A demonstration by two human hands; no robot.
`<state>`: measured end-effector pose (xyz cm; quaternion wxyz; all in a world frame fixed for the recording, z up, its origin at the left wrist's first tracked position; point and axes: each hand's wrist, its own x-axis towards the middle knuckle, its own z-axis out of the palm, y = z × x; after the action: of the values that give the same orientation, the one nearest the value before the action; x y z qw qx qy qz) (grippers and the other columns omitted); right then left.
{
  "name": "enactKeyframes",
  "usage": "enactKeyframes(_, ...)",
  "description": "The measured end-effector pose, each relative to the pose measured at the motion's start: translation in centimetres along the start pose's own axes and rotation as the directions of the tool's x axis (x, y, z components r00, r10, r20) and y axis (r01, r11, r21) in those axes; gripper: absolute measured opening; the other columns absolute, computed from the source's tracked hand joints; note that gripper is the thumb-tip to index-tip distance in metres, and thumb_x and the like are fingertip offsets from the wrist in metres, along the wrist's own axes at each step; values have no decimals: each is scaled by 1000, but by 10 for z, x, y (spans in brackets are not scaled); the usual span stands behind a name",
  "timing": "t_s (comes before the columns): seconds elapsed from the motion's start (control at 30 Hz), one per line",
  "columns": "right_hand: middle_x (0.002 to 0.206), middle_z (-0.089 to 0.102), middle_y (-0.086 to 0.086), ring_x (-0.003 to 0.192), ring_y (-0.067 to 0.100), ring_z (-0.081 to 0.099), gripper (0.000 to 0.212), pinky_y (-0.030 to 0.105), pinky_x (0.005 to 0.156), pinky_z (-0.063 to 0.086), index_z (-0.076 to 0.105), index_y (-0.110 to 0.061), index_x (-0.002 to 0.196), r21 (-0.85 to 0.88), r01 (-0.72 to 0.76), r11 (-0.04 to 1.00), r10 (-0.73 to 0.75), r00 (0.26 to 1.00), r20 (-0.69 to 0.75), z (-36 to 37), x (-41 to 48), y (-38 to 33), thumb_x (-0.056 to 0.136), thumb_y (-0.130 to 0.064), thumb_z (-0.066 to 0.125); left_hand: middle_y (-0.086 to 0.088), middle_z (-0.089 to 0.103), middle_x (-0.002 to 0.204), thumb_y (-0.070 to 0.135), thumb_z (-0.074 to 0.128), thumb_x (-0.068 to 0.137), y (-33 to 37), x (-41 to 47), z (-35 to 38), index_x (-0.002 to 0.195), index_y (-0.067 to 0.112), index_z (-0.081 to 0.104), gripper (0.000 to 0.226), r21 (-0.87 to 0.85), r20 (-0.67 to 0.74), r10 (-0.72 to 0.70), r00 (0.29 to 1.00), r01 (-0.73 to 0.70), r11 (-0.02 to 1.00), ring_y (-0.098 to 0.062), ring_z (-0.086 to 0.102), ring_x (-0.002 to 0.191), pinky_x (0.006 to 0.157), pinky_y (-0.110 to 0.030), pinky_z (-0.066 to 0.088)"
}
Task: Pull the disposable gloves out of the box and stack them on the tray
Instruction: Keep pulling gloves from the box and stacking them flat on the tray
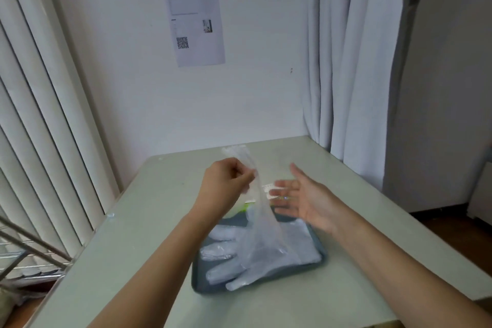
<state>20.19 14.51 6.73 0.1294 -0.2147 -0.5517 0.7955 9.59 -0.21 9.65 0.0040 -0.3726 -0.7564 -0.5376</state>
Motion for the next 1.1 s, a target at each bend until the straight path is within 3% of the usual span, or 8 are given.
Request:
enactKeyframes(0.13,128,59,5,111,17,60,82,32,93,49,50,-12,129,-226,228,947,-213,973,88,3,-20,-30,65,-60,67,11,51,54,21,68,83,20,-8,-16,74,21,64,10,456,187,146,971,-218,863,-2,48,49,51,-16,36)
enactKeyframes(0.23,137,51,-4,120,9,51,107,23,94,39,30,-17,148,-527,282,802,-222,959,176,11,-33,-48,59,-54,76,16,49,54,20,67,84,34,-14,-22,80,19,70,5,511,336,172,926,-333,792,5,49,52,52,-10,35)
enactKeyframes(0.43,119,62,-3,113,11,54,71,17,88,41,53,-19,133,-827,250,504,-141,968,207,19,-39,-62,70,-28,84,16,58,50,23,73,84,46,-9,-35,85,18,77,6,356,524,-20,851,-198,913,2,49,47,55,-13,44)
enactKeyframes(0.57,90,73,1,82,9,67,18,15,75,53,73,-11,99,-731,335,595,-212,942,260,18,-36,-47,82,-17,75,10,65,64,23,75,82,39,1,-44,87,15,78,9,220,556,-54,829,-85,972,1,51,56,56,-15,47)
enactKeyframes(0.67,79,72,6,72,12,67,10,21,71,55,71,-8,89,-600,395,696,-290,919,269,19,-30,-40,90,-16,65,-5,64,71,36,78,76,25,10,-51,87,15,78,23,131,560,-73,825,-1,991,-7,56,67,66,-20,51)
enactKeyframes(0.87,57,46,5,41,9,43,21,18,46,45,63,-6,81,-495,382,780,-382,918,107,15,-17,-38,98,-13,52,-1,66,124,66,82,53,-32,13,-56,126,18,59,90,50,728,-199,655,240,970,-20,61,116,103,-32,46)
enactKeyframes(1.0,60,43,9,39,9,40,22,19,47,43,63,-6,81,-500,399,769,-398,910,114,12,-8,-37,98,-13,51,-11,64,126,60,82,60,-67,-2,-41,128,7,56,90,-77,760,-209,615,405,911,-30,59,118,99,-34,49)
enactKeyframes(1.1,54,44,6,42,12,40,22,23,49,43,64,-7,80,-531,411,741,-419,901,113,10,0,-36,98,-12,52,-10,65,124,43,71,82,-79,-12,-30,126,7,58,58,-139,762,-210,612,472,871,-28,62,114,94,-31,50)
